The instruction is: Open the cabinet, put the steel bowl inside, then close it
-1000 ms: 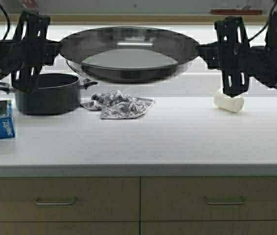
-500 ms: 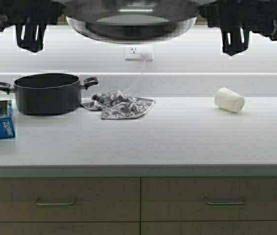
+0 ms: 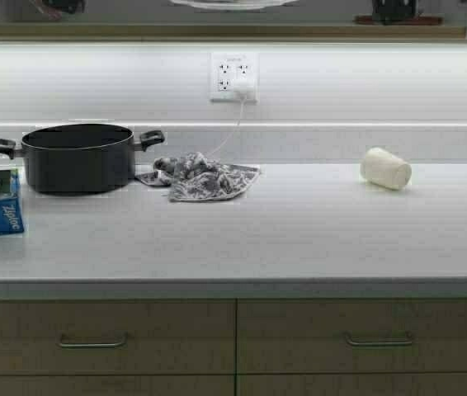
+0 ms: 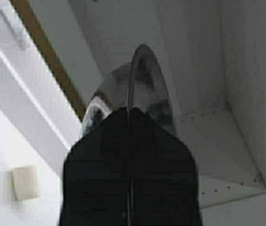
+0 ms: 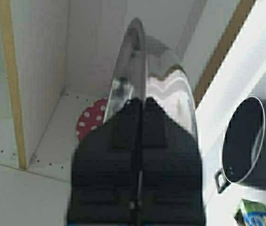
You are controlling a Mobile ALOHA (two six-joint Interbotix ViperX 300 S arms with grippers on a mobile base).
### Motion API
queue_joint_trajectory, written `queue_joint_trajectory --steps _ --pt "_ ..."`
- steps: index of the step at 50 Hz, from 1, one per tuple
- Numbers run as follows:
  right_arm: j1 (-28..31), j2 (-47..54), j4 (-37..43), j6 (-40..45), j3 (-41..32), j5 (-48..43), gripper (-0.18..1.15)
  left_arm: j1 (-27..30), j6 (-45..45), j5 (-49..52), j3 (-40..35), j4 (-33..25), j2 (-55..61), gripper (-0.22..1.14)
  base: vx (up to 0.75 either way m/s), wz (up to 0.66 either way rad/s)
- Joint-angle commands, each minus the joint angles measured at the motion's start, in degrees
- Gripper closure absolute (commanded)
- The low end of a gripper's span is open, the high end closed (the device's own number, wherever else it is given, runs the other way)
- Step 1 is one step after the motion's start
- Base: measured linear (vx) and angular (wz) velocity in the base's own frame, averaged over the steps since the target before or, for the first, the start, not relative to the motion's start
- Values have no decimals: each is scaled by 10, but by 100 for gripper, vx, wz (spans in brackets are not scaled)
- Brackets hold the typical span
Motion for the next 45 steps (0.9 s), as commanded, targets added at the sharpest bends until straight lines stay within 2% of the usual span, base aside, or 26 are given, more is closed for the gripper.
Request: queue_joint_trajectory --steps 1,32,45 --pt "12 -13 -4 -7 -33 19 90 -11 5 18 -31 4 -7 89 1 -1" --pt "2 -9 7 -9 -34 21 90 -11 13 23 -43 4 13 89 3 -1" --pt "-9 13 -2 -12 -93 87 90 -18 11 23 -82 2 55 89 20 -1"
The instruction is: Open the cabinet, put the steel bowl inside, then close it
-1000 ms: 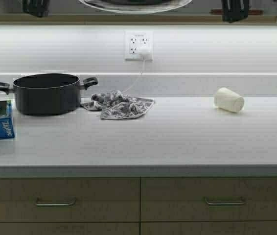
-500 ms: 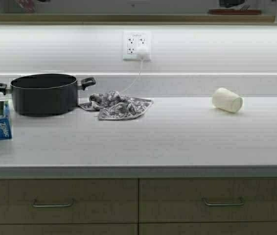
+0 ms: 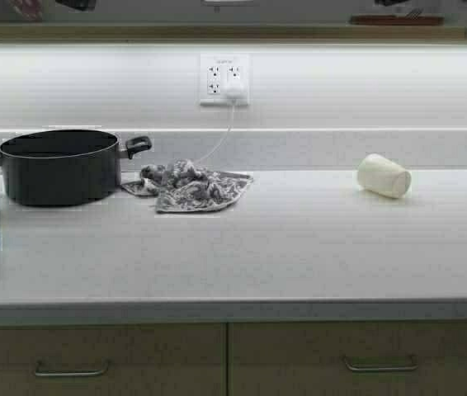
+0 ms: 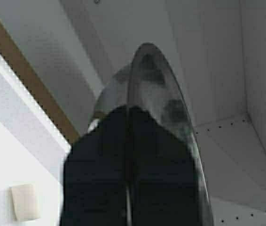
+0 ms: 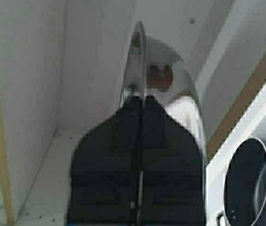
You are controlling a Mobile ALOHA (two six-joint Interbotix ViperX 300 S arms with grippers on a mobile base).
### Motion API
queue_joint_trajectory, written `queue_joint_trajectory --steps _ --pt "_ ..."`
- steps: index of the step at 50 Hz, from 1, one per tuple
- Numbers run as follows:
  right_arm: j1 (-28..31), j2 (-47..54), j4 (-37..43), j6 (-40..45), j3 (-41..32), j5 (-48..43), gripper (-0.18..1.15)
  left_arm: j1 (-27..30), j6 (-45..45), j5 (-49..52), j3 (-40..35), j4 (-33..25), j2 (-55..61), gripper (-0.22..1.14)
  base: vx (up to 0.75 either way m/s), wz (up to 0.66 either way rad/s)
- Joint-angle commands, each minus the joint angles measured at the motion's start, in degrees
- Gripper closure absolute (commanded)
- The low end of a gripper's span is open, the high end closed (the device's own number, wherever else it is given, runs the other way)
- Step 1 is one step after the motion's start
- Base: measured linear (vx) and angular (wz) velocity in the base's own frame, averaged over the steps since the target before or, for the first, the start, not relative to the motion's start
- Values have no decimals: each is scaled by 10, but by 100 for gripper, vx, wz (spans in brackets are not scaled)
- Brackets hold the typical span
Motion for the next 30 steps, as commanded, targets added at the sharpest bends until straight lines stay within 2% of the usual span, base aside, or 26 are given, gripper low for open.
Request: queue_joint_trajectory --steps 1,10,24,30 --pt "6 3 -15 -8 -41 40 91 -21 4 -3 -27 3 4 89 21 2" --pt "-4 46 -24 -5 -93 78 90 -23 9 -7 -56 -14 25 89 19 0" --pt "-11 175 -24 -4 -251 122 90 -11 40 -7 -196 -86 160 89 10 0" --pt "-10 186 -23 -3 -264 142 90 -11 41 -3 -226 -103 184 89 7 2"
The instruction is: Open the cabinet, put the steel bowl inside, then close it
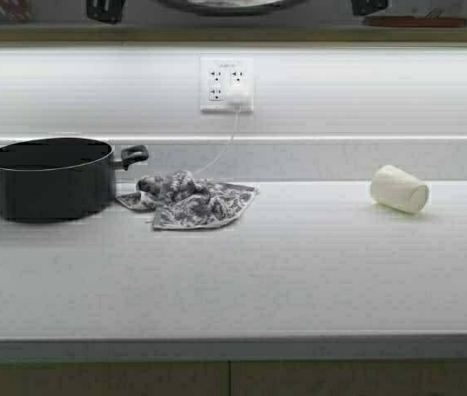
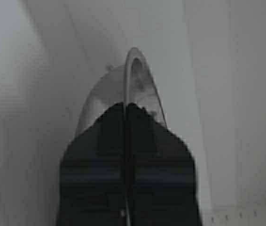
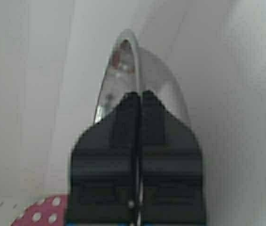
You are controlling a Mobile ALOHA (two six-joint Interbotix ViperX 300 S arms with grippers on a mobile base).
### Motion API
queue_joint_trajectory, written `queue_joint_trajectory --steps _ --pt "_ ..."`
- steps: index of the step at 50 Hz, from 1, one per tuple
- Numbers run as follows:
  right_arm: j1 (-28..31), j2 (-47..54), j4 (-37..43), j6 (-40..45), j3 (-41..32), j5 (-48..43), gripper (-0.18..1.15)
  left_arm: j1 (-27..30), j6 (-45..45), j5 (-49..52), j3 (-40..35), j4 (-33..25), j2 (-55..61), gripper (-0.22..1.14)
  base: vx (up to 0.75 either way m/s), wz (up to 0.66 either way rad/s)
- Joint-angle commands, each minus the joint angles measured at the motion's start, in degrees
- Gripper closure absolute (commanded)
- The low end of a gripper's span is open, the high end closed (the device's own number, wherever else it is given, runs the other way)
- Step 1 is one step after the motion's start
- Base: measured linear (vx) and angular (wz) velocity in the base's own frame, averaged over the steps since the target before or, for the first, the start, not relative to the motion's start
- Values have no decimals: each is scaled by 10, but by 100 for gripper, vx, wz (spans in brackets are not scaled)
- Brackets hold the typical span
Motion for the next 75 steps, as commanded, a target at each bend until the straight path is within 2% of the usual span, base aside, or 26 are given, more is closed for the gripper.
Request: queue_joint_trajectory --steps 1,24,28,31,33,41,44,46,57,75 --pt "24 -1 -10 -3 -29 15 90 -19 12 1 -46 -8 9 89 7 3" --pt "17 10 -9 -3 -18 21 91 -14 13 3 -45 -11 33 89 6 3" --pt "17 5 -4 -2 -10 21 86 -12 6 -19 -37 -19 33 86 3 2" --pt "14 0 1 -4 -4 14 74 -13 5 -47 -32 -30 33 76 2 2" --pt "11 -3 2 -4 -2 8 62 -13 5 -69 -27 -35 33 66 2 2" --pt "-3 -9 11 -2 10 -22 5 -12 2 -123 -21 -55 31 10 2 1" --pt "-6 -10 13 -3 10 -21 -4 -12 3 -125 -21 -68 31 -7 0 0" --pt "-8 -10 13 -3 10 -21 -4 -11 3 -127 -22 -76 31 -12 0 0" --pt "-23 -11 13 -4 11 -21 -3 3 3 -132 -11 -79 20 -11 0 0" --pt "-47 -43 -11 -9 35 -33 -2 40 5 -146 62 -75 -40 -8 0 0"
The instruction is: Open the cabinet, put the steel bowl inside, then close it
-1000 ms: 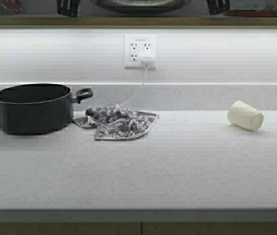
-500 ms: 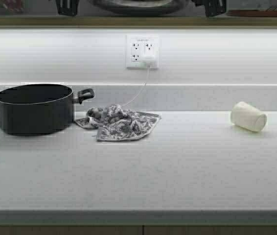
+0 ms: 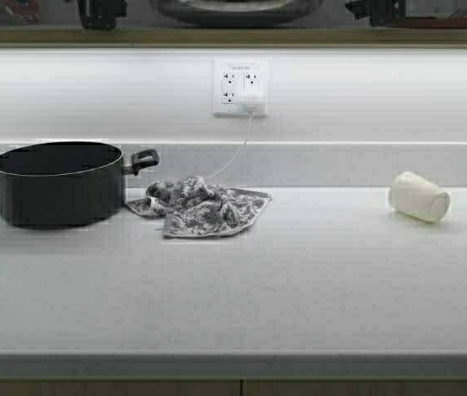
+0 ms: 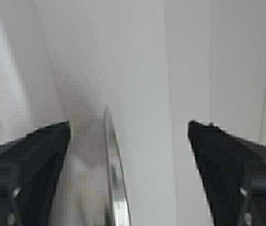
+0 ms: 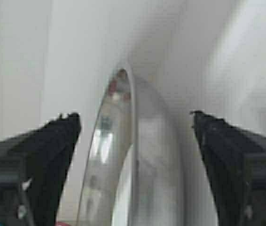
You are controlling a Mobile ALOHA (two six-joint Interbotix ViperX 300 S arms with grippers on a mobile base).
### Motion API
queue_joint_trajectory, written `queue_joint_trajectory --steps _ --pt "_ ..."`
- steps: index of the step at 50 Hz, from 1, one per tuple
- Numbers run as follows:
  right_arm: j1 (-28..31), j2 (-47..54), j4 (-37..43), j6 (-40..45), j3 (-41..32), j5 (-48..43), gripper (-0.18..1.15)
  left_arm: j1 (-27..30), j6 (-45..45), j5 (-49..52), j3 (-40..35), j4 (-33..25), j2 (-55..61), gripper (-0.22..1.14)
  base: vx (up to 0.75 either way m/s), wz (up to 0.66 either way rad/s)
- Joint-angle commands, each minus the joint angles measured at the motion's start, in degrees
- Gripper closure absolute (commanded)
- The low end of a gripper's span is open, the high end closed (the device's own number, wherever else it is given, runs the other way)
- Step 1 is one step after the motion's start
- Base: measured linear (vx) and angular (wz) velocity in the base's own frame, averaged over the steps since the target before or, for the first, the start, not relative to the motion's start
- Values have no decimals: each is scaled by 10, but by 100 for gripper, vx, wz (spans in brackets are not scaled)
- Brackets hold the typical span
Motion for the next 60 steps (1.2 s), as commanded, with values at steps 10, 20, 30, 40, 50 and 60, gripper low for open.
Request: queue_joint_trajectory --steps 10,20,30,40,50,60 --pt "10 -95 -40 -7 60 -16 48 -7 11 -16 83 25 -99 66 0 0" --pt "68 -164 -54 -121 142 -14 101 -61 131 -16 151 54 -161 89 0 0" --pt "123 -225 -23 -365 210 14 88 -119 388 55 208 48 -235 87 -1 -1" --pt "131 -266 38 -550 229 115 90 -120 649 173 246 -61 -307 87 -4 -2" --pt "131 -284 40 -562 223 151 90 -120 763 217 265 -135 -344 87 -11 -2" --pt "131 -284 4 -562 208 197 90 -120 772 241 264 -135 -351 87 -20 -4"
